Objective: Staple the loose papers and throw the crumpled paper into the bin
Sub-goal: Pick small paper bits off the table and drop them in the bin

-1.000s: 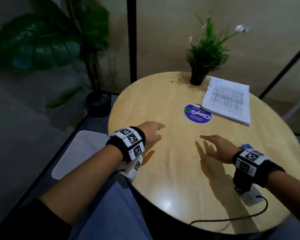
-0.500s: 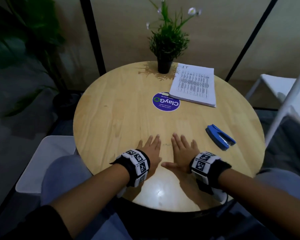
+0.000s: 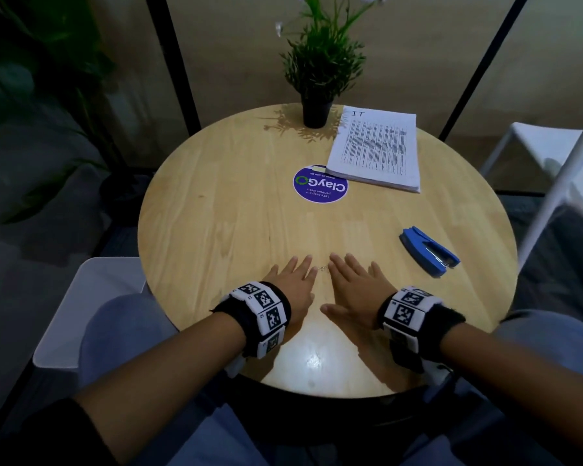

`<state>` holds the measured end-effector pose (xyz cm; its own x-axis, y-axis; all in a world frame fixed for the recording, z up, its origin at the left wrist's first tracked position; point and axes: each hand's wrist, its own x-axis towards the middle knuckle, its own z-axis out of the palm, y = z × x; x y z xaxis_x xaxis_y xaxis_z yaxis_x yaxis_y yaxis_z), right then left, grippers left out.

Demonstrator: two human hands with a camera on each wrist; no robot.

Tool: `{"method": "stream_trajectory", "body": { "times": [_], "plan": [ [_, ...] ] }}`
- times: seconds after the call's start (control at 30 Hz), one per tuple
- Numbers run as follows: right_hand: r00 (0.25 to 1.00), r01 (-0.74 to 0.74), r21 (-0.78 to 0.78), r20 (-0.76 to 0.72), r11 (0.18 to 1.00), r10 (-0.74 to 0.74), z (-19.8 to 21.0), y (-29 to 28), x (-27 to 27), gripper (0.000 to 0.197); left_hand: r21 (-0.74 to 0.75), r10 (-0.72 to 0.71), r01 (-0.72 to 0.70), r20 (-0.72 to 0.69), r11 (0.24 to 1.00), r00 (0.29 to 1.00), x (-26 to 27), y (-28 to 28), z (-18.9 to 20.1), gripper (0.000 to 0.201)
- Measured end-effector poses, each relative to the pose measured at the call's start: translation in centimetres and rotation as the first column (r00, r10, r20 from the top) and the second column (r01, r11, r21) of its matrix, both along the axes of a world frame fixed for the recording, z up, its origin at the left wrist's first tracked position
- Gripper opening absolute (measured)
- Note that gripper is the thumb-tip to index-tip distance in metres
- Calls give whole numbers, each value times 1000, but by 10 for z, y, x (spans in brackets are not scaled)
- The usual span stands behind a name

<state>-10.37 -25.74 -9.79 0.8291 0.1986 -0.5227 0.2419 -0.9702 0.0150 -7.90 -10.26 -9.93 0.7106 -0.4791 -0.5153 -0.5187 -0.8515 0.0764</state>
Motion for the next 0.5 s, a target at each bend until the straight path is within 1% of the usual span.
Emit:
{"method": "stream_trajectory", "body": {
  "times": [0.07, 0.1, 0.17, 0.2, 0.23, 0.27, 0.3, 0.37, 0.4, 0.43, 0.5],
  "plan": [
    [1000, 1, 52, 20, 999, -2, 0, 3, 4, 80, -27, 21, -21, -8, 999, 1000, -1, -5, 1, 57],
    [999, 11, 100, 52, 995, -16, 0, 2, 9, 73, -39, 28, -29, -8, 999, 1000, 0, -4, 2, 56],
    [979, 23, 242, 193, 970, -71, 1, -3, 20, 46, -83, 42, -39, 35, 996, 999, 4, 0, 5, 51],
    [961, 47, 307, 247, 951, -127, 2, -6, 27, 34, -113, 57, -48, 77, 992, 995, 7, 3, 7, 48],
    [949, 94, 359, 249, 929, -192, 4, -8, 32, 28, -147, 85, -67, 119, 987, 989, 10, 6, 8, 44],
    [947, 147, 397, 208, 906, -245, 6, -9, 37, 28, -179, 124, -97, 147, 979, 981, 12, 7, 10, 41],
    [948, 196, 423, 150, 885, -281, 6, -9, 42, 33, -206, 164, -129, 161, 970, 973, 15, 8, 11, 38],
    [940, 278, 481, 41, 832, -338, 5, -8, 48, 41, -251, 224, -181, 153, 951, 962, 19, 8, 13, 35],
    [929, 319, 526, -10, 788, -369, 4, -8, 49, 42, -271, 243, -199, 138, 942, 960, 21, 7, 13, 35],
    [915, 357, 576, -56, 735, -400, 2, -9, 51, 39, -287, 254, -212, 121, 934, 959, 22, 7, 13, 35],
    [888, 401, 659, -109, 636, -447, -4, -10, 52, 27, -295, 262, -225, 95, 929, 960, 24, 6, 11, 34]
  ]
}}
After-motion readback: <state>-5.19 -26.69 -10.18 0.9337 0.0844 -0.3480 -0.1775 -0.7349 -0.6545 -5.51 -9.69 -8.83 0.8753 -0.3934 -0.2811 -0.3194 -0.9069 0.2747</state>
